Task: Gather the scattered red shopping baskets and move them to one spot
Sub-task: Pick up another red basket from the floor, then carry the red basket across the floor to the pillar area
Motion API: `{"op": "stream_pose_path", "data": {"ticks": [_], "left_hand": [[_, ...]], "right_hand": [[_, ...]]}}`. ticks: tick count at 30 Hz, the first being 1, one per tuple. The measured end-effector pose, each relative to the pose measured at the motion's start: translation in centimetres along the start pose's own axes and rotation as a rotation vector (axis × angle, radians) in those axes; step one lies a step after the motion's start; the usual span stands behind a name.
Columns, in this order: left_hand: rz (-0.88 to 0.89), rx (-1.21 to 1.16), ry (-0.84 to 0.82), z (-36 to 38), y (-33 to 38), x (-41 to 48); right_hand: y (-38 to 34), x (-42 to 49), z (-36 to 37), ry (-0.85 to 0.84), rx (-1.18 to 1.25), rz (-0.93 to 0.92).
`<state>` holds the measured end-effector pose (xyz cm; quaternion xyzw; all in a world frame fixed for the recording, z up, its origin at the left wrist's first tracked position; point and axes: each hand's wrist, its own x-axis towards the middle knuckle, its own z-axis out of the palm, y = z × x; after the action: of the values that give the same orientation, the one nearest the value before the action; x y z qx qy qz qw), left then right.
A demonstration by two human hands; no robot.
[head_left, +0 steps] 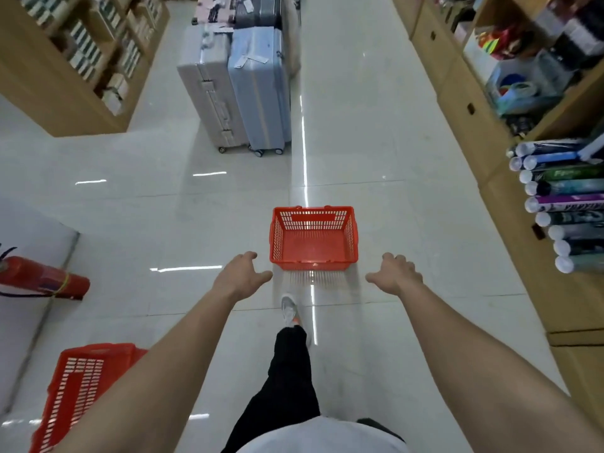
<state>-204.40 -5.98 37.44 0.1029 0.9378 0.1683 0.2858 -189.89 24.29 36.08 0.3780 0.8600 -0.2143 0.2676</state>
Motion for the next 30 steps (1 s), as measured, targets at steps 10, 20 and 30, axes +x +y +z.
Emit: {"op": "stream_pose_path", "data": {"ticks": [10, 20, 30], "left_hand": [[-0.092, -0.08, -0.116, 1.3, 1.6, 27.0], [-0.283, -0.048, -0.1, 15.8, -5.9, 50.3], [-0.295, -0.154, 0.096, 33.1, -13.9, 65.4]], "right_hand": [[-6.7, 22.8, -2.5, -0.075, 0.163, 0.134], [-6.4, 51.2, 9.1, -0.081, 0.176, 0.091], [-2.1, 67.3, 25.9, 0.081, 0.298, 0.064]]}}
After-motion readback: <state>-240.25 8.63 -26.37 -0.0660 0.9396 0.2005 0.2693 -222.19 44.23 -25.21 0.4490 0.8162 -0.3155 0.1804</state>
